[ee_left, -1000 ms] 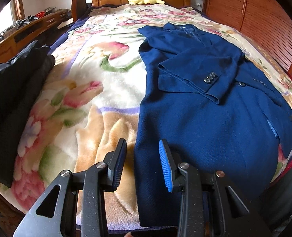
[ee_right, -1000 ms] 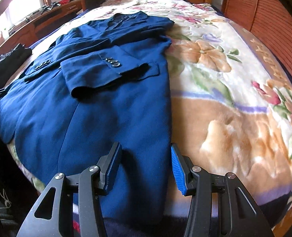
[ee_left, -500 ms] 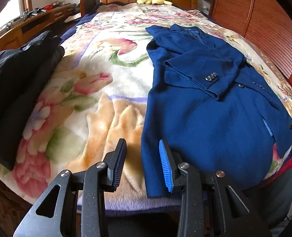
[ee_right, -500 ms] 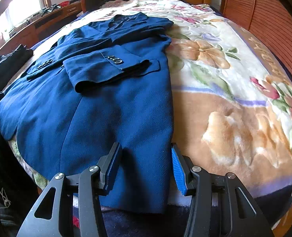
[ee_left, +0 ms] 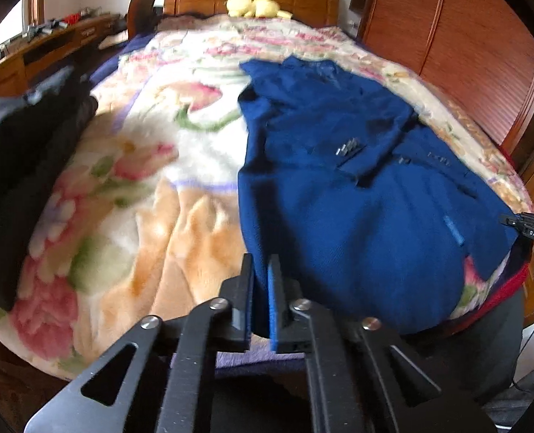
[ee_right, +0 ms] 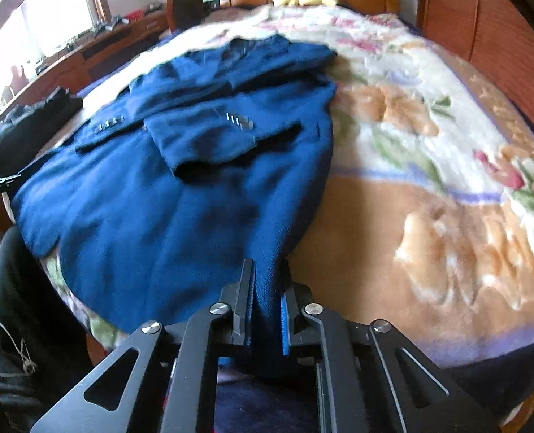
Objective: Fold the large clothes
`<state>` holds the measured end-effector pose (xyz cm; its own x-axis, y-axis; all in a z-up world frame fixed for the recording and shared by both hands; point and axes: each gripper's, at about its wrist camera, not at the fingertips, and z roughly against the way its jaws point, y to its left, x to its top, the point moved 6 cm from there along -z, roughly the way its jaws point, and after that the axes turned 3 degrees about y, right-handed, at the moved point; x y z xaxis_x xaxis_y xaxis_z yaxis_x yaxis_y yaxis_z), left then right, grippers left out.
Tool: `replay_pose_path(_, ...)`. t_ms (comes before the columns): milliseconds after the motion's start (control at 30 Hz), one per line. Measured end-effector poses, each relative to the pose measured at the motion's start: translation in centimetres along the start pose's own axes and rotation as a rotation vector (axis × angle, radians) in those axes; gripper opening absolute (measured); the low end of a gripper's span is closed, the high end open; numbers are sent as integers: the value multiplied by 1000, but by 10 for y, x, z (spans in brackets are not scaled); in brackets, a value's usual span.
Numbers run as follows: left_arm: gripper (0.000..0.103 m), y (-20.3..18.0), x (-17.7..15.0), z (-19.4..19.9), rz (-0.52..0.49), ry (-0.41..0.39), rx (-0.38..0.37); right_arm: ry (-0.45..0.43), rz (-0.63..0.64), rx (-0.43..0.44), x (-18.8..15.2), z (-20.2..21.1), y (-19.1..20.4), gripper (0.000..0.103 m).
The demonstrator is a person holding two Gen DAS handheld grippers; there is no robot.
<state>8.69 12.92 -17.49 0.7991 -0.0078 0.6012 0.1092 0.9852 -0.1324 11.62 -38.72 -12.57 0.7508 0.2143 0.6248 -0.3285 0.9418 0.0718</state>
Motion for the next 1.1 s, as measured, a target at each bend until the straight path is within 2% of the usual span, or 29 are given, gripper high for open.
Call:
replay_pose_path(300, 4, -46, 48, 73, -73, -210, -41, -186, -3, 57, 35, 61, 19, 9)
replay_pose_path(500, 4, -76, 70, 113, -125, -297, -59, -254, 11, 35, 39, 104, 20, 8)
replay_pose_path(800, 4, -105, 85, 163, -201, -377, -63, -370, 27, 37, 22, 181, 23, 8)
replay_pose_path(1100, 4, -115, 92, 208, -226, -462, -73, -489, 49, 26, 13, 244, 19, 8)
